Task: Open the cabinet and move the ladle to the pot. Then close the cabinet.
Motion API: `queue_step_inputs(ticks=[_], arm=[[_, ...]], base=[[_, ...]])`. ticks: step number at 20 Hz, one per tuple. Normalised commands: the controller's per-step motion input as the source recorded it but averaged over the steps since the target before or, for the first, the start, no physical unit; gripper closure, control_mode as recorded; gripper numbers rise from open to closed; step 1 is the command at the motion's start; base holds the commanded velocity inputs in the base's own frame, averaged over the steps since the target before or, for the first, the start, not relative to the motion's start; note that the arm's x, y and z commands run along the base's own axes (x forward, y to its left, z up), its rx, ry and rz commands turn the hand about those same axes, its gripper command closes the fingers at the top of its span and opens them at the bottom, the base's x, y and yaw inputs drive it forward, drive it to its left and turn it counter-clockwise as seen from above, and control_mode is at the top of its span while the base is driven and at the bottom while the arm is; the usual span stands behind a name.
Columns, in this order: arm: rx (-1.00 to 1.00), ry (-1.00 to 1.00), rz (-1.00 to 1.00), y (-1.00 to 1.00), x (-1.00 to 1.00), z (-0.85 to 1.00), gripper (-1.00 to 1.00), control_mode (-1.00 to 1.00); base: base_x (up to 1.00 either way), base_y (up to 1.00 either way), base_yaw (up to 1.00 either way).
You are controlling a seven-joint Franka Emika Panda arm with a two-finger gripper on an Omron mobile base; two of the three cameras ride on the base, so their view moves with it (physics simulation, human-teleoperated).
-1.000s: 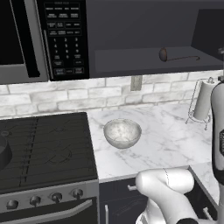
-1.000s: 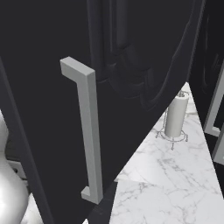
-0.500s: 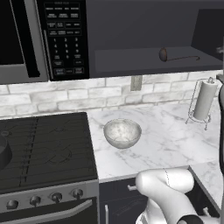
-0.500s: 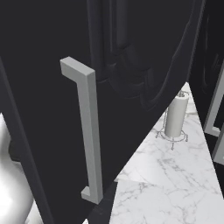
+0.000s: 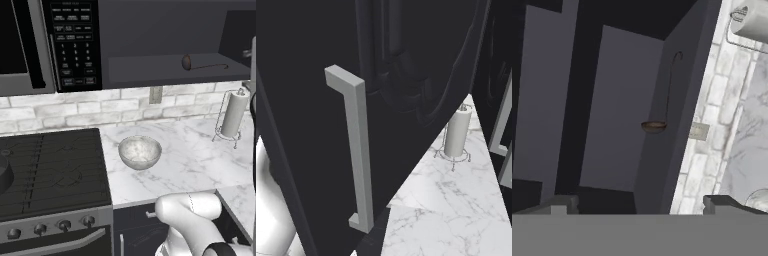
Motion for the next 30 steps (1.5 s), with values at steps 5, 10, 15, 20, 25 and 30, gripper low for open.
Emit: queue_step_inputs(ticks=[5, 10, 15, 20, 25, 30], arm=[[0.00, -0.15, 0.07, 0.18, 0.13, -0.01, -1.00, -1.00], [0.00, -0.07, 0.02, 0.09, 0.32, 0.00, -1.00, -1.00], [0.00, 0.00, 0.03, 0.01, 0.27, 0.00, -1.00, -1.00], [0.00, 0.06, 0.04, 0.00, 0.24, 0.01, -1.00, -1.00], [0.02, 0.13, 0.04, 0.00, 0.04, 0.02, -1.00, -1.00], [0.00, 0.07, 0.04, 0.00, 0.04, 0.00, -1.00, -1.00]], base=[[0.00, 0.00, 0.00], [0.00, 0.00, 0.00], [0.00, 0.00, 0.00], [0.00, 0.00, 0.00], [0.00, 0.00, 0.00], [0.00, 0.00, 0.00]])
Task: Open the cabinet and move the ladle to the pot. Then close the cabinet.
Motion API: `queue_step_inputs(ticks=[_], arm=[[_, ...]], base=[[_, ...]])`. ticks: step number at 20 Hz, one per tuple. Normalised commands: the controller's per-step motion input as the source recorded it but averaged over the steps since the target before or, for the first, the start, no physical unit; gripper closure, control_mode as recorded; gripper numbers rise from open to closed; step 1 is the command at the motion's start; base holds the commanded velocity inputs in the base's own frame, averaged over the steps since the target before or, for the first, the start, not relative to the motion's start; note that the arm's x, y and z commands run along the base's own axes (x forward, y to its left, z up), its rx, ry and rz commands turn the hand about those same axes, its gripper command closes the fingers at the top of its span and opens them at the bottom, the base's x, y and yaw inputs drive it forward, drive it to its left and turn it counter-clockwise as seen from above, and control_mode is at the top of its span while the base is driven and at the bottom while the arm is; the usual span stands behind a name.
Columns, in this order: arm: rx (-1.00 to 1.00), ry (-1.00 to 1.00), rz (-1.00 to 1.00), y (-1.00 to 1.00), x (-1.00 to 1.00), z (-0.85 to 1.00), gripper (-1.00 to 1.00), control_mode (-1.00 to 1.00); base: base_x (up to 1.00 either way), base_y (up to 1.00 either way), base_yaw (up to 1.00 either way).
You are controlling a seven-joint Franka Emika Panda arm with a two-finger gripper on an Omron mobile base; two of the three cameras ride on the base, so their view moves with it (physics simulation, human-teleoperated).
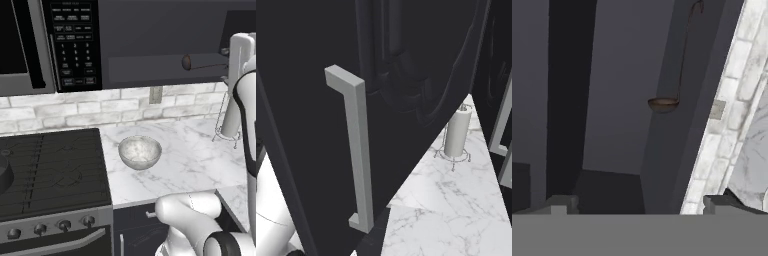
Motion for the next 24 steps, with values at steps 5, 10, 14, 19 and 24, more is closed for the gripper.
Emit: queue_step_inputs(ticks=[5, 10, 14, 19, 24], arm=[[0.00, 0.00, 0.03, 0.00, 0.19, 0.00, -1.00, -1.00], [0.00, 0.00, 0.01, 0.00, 0.20, 0.00, -1.00, -1.00], [0.00, -0.01, 0.01, 0.00, 0.29, 0.00, -1.00, -1.00], [0.00, -0.01, 0.02, 0.00, 0.34, 0.00, -1.00, -1.00], [0.00, -0.02, 0.02, 0.00, 0.34, 0.00, -1.00, -1.00]], base=[[0.00, 0.00, 0.00], [0.00, 0.00, 0.00], [0.00, 0.00, 0.00], [0.00, 0.00, 0.00], [0.00, 0.00, 0.00]])
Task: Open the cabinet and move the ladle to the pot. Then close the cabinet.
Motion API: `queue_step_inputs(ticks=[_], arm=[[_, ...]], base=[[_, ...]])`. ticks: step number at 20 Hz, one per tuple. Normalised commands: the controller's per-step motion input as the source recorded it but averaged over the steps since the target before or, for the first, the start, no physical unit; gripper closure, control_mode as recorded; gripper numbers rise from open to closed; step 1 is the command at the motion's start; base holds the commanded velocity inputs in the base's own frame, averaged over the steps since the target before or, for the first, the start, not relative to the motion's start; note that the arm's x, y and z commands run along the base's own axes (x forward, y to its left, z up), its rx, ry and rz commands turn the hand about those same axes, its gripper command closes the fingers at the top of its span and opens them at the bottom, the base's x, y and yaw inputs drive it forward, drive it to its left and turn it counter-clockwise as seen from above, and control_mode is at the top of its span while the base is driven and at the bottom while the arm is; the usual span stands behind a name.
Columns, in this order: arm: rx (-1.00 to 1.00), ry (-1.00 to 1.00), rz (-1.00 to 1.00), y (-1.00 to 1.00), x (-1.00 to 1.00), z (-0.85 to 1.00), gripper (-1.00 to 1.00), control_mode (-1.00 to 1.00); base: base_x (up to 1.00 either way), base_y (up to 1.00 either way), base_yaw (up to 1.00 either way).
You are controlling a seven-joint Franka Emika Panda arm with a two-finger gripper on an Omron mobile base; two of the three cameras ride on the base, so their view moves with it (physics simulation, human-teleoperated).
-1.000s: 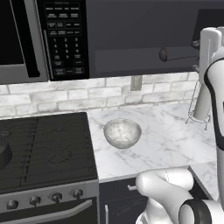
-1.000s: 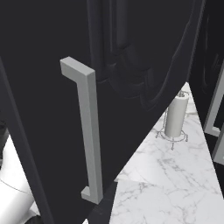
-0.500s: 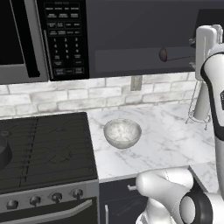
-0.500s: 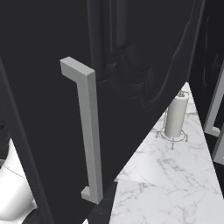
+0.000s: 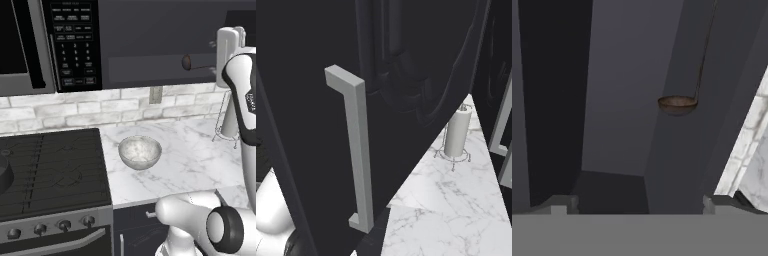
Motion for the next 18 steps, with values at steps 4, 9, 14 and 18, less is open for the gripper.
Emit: queue_step_inputs(ticks=[4, 9, 14, 18], arm=[[0.00, 0.00, 0.02, 0.00, 0.25, 0.00, -1.00, -1.00], [0.00, 0.00, 0.01, 0.00, 0.13, 0.01, -1.00, -1.00], [0.00, 0.01, 0.00, 0.00, 0.00, 0.13, -1.00, -1.00], [0.00, 0.00, 0.00, 0.00, 0.03, 0.02, -1.00, -1.00]], base=[[0.00, 0.00, 0.00], [0.00, 0.00, 0.00], [0.00, 0.00, 0.00], [0.00, 0.00, 0.00]])
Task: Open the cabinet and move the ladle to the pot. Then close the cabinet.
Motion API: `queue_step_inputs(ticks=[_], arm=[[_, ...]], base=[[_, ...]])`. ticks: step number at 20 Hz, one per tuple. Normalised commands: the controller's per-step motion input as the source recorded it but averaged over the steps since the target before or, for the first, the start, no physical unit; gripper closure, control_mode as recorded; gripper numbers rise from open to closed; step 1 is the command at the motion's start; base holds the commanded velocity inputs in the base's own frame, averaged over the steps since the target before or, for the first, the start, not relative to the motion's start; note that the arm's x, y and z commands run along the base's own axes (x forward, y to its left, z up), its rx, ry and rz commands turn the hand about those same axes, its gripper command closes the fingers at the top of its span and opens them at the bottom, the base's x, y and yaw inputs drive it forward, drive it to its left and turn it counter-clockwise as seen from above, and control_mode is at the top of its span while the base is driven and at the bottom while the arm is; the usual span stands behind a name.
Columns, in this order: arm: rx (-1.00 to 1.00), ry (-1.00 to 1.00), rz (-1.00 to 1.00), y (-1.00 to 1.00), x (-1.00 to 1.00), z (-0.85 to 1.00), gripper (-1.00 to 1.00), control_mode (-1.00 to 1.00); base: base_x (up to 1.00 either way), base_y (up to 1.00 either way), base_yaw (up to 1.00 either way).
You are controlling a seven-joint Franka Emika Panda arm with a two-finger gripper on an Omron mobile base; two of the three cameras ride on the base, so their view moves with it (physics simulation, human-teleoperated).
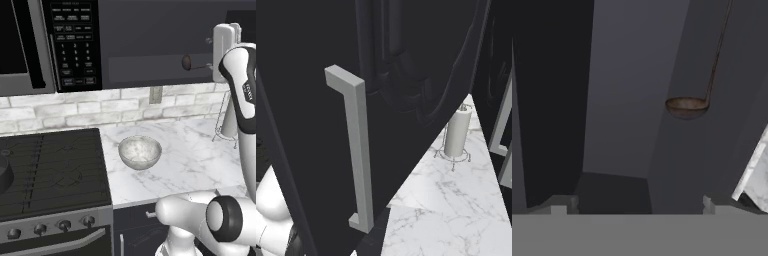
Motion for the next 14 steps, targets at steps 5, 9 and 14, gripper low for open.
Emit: queue_step_inputs(ticks=[5, 9, 14], arm=[[0.00, 0.00, 0.00, 0.00, 0.11, 0.00, -1.00, -1.00], [0.00, 0.00, 0.00, 0.00, 0.13, 0.00, -1.00, -1.00], [0.00, 0.00, 0.00, 0.00, 0.17, 0.00, -1.00, -1.00]], base=[[0.00, 0.00, 0.00], [0.00, 0.00, 0.00], [0.00, 0.00, 0.00]])
